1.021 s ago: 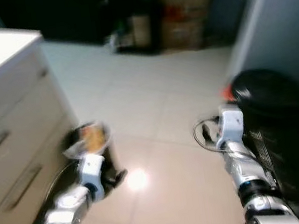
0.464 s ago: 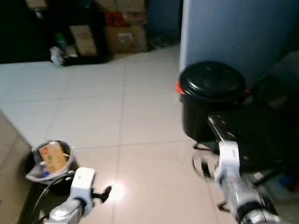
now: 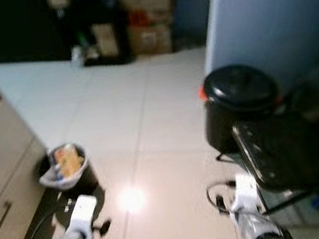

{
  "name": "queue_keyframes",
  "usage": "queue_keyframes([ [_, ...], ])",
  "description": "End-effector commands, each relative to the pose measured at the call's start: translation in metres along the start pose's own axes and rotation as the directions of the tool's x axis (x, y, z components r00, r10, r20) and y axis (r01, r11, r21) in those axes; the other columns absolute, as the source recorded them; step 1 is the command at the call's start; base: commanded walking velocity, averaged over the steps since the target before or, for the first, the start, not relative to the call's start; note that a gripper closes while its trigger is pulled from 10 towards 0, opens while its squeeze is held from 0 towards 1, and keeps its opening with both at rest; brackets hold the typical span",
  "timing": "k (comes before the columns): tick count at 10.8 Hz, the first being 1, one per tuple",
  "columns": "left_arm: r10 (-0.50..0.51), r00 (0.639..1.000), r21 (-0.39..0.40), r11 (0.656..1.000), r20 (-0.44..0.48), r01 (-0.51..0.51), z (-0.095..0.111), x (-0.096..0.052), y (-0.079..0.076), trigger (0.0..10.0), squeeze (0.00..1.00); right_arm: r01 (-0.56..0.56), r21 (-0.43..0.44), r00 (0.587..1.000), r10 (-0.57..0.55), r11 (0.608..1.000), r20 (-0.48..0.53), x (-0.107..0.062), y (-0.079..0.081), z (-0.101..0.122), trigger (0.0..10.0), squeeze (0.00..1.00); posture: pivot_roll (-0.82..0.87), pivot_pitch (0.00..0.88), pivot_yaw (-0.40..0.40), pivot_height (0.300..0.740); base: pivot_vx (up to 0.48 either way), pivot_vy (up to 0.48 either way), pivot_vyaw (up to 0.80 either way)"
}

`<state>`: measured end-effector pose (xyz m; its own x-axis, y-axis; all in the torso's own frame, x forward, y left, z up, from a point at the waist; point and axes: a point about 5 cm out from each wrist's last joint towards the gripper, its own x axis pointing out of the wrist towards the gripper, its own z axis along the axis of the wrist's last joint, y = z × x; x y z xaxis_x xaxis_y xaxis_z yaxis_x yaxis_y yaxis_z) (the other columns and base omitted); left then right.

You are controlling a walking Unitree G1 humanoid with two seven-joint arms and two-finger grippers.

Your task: Kitchen organization

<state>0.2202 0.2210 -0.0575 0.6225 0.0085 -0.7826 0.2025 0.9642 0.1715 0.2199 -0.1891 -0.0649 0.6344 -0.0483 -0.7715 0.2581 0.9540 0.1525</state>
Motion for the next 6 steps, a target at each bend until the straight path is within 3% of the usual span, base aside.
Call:
queue_keyframes([
  [1,0.010,0.999,0.017,1.000,-0.051,-0.009,-0.012,-0.002,0.001,10.0,0.00,0.013,0.021,0.999,-0.012,1.000,-0.033,-0.002,-0.005,-0.009,10.0,0.00,0.06,0.000,-0.020,0.740,0.000,0.000,0.00],
  [3,0.007,0.995,0.016,1.000,-0.102,-0.006,-0.031,-0.005,-0.002,10.0,0.00,0.014,0.008,0.998,-0.013,1.000,-0.067,-0.004,-0.009,-0.023,10.0,0.00,0.06,0.000,-0.023,0.740,0.000,0.000,0.00],
  [6,-0.002,0.993,0.024,1.000,-0.118,0.005,-0.036,-0.006,-0.007,10.0,0.00,0.019,-0.027,0.996,-0.022,0.999,-0.084,-0.006,-0.012,-0.028,10.0,0.00,0.06,0.000,-0.033,0.740,0.000,0.000,0.00],
])
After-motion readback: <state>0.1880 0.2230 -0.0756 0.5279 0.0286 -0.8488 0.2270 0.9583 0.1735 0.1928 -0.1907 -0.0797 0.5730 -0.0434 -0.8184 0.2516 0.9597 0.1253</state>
